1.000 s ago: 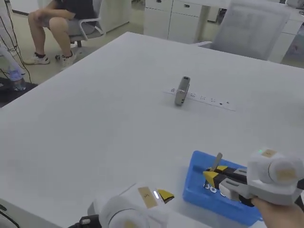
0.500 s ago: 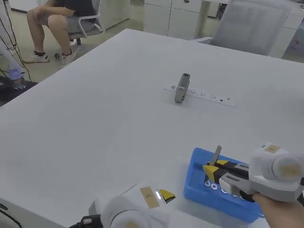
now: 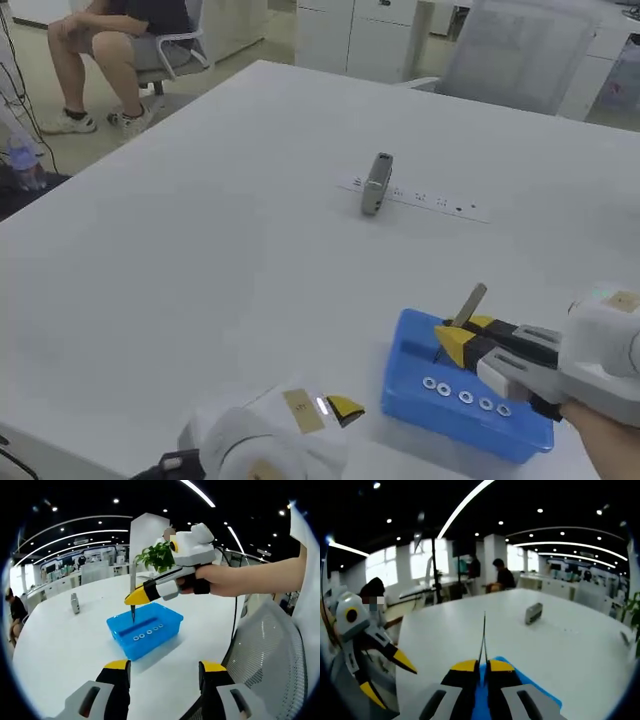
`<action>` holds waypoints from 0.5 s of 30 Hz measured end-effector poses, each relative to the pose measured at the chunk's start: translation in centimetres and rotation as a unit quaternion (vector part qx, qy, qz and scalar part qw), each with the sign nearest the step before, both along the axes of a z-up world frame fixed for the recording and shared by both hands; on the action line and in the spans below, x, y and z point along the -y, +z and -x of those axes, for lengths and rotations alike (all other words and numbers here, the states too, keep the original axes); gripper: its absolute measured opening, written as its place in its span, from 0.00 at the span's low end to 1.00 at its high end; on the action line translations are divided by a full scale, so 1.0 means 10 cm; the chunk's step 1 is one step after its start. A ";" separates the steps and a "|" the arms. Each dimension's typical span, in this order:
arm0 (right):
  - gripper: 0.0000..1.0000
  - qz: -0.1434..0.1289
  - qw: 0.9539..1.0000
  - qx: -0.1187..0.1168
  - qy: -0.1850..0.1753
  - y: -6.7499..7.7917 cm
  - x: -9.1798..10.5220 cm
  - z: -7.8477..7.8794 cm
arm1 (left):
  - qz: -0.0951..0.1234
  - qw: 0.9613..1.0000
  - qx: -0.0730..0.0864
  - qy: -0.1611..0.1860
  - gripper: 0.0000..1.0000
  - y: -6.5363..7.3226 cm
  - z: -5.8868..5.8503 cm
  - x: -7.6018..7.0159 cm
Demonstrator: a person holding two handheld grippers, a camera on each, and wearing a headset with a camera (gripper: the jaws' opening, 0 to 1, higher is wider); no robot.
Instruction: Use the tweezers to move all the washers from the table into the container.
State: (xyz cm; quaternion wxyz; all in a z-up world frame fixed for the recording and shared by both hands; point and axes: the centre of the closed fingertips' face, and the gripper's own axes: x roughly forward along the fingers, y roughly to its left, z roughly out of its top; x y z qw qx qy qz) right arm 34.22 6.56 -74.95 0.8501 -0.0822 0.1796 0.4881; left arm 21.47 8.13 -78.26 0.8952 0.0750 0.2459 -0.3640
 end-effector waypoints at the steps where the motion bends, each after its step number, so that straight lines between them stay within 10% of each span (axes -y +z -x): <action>1: 0.04 -0.003 1.000 0.001 0.002 0.04 0.01 0.04 | 0.000 1.000 0.000 -0.002 0.53 0.00 0.00 0.00; 15: 0.03 0.013 0.997 -0.026 0.072 -0.04 0.18 0.70 | 0.003 1.000 0.000 -0.010 0.50 0.01 0.02 0.03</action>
